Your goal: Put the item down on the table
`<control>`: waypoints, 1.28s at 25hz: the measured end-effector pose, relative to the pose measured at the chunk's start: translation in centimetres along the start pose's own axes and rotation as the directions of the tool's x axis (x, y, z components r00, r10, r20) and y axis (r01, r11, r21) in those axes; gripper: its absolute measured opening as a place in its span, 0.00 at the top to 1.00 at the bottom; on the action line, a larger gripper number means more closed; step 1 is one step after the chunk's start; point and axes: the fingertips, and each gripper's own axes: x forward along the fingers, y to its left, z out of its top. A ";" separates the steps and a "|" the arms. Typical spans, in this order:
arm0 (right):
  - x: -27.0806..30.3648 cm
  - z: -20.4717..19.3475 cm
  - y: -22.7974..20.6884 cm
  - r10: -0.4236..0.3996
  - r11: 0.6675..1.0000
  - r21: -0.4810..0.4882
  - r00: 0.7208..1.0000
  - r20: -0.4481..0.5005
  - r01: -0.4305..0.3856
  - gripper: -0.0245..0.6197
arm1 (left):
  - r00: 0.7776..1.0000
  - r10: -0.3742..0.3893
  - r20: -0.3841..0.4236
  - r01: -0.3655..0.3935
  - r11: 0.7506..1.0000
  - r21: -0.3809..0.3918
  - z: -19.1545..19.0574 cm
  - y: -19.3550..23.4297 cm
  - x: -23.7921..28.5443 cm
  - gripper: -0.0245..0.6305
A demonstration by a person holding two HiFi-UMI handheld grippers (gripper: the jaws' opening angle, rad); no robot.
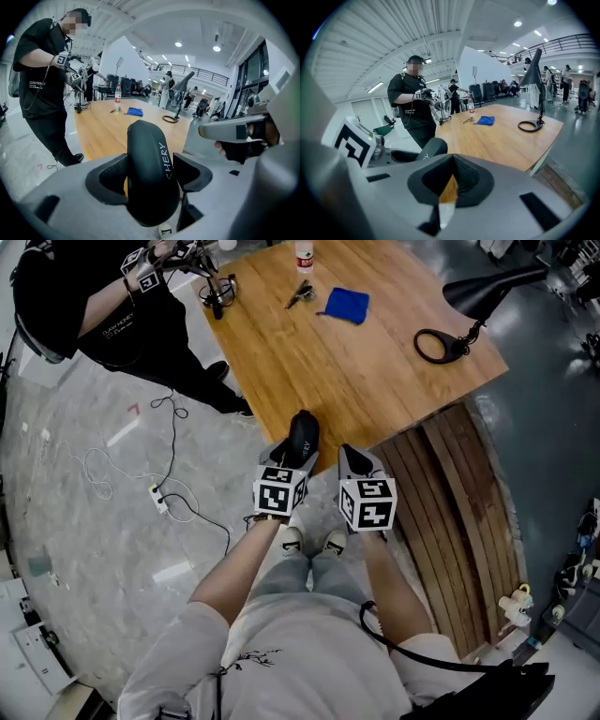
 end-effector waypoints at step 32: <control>6.3 -6.8 -3.4 0.013 1.000 0.015 0.991 -0.133 -0.011 0.96 | 0.975 0.044 -0.216 -0.033 0.998 0.055 -5.9 3.2 9.6 0.45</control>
